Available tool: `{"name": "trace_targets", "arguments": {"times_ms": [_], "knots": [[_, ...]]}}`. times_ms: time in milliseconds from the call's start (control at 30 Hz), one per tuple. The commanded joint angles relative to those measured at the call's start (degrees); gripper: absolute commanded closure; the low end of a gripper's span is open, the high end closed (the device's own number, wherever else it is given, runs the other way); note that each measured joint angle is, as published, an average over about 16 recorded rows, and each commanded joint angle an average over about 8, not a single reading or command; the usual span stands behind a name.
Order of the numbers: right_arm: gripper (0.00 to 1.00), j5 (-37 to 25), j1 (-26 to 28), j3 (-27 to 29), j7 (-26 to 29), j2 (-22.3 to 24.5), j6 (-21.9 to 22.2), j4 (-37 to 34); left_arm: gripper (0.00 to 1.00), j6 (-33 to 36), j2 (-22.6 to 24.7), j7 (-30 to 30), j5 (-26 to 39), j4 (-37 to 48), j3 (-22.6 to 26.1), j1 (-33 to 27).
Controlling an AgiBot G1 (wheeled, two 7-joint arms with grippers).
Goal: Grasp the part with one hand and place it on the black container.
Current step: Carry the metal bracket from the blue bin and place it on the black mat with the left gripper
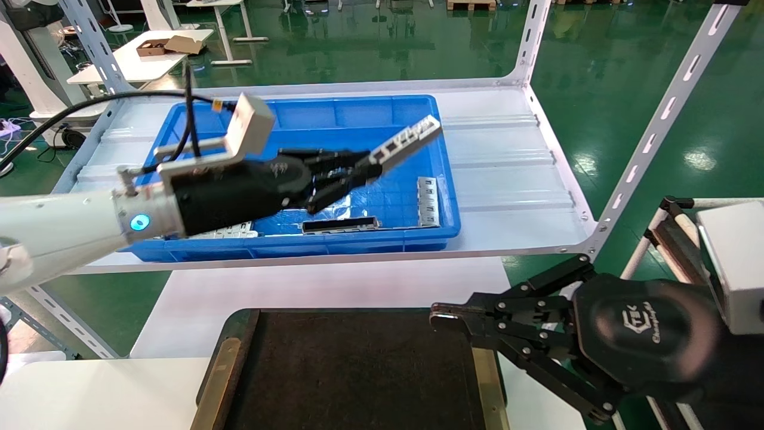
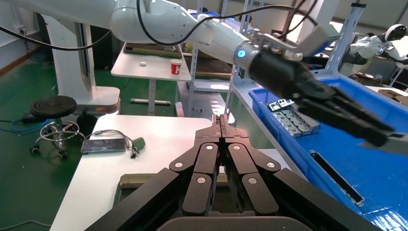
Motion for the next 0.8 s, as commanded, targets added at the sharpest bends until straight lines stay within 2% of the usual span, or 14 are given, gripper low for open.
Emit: {"name": "trace_targets", "arguments": {"times_ms": [33, 267, 467, 633, 800], "knots": [[1.00, 0.00, 0.00, -0.01, 0.00, 0.00, 0.00, 0.00, 1.00, 2.76, -0.87, -0.43, -0.06, -0.29, 0.12, 0.30], [1.00, 0.02, 0.01, -0.03, -0.02, 0.01, 0.01, 0.00, 1.00, 9.90, -4.82, -3.70, -1.26, -5.63, 0.11, 5.82], [1.00, 0.04, 0.01, -0.05, -0.03, 0.02, 0.02, 0.00, 1.00, 12.95, -8.44, -6.12, -4.57, -16.90, -0.17, 14.84], [1.00, 0.05, 0.02, -0.07, -0.04, 0.03, 0.03, 0.00, 1.00, 11.21, -11.90, -9.52, -7.91, -28.72, -0.25, 24.57], [1.00, 0.06, 0.02, -0.09, -0.04, 0.04, 0.04, 0.00, 1.00, 4.31, -14.67, -13.78, -9.03, -38.31, -0.60, 34.50]]}}
